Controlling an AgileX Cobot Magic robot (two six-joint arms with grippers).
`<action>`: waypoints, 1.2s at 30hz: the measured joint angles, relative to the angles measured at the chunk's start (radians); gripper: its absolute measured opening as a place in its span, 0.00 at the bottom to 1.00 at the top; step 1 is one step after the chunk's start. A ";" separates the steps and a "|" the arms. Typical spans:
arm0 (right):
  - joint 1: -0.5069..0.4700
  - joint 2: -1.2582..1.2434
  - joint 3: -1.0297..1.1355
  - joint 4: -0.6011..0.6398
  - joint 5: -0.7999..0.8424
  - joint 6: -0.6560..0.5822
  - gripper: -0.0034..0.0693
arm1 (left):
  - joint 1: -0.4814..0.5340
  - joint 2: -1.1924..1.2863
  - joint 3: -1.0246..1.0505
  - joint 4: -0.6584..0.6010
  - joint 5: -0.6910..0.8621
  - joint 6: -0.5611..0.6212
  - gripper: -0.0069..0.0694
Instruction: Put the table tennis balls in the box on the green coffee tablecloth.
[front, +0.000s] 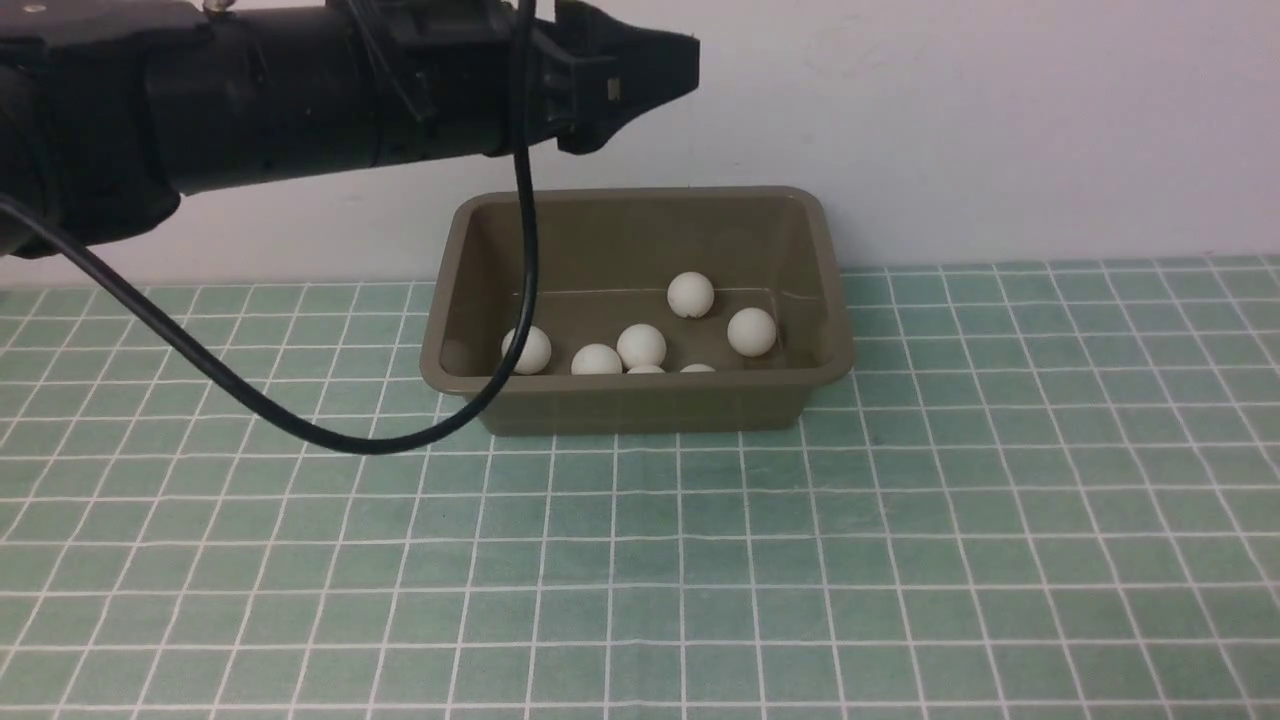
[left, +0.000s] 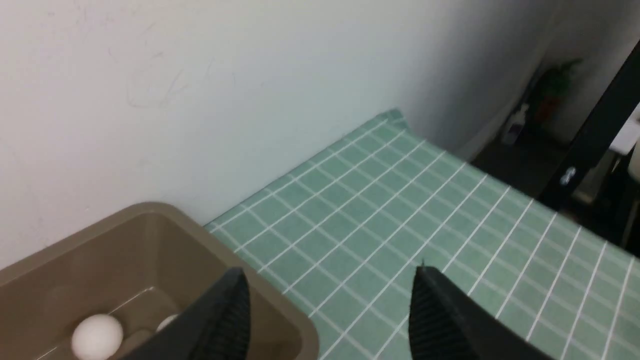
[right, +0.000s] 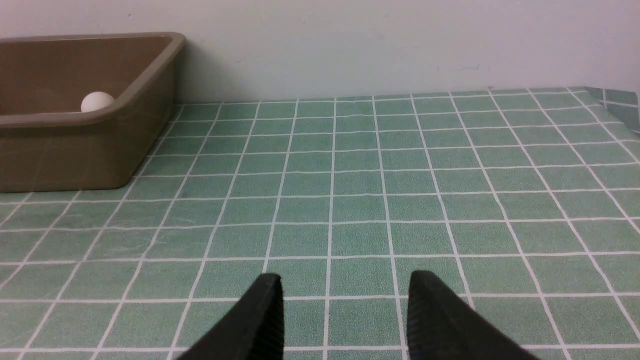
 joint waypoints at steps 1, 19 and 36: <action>0.000 0.000 0.000 0.000 0.000 0.000 0.48 | 0.000 0.000 0.000 -0.004 -0.002 0.003 0.61; 0.000 0.000 0.000 0.000 0.000 0.000 0.48 | 0.037 -0.247 0.087 0.606 0.239 -0.225 0.61; 0.000 0.000 0.000 0.000 0.000 0.000 0.48 | 0.382 -0.834 0.543 0.825 0.153 -0.481 0.61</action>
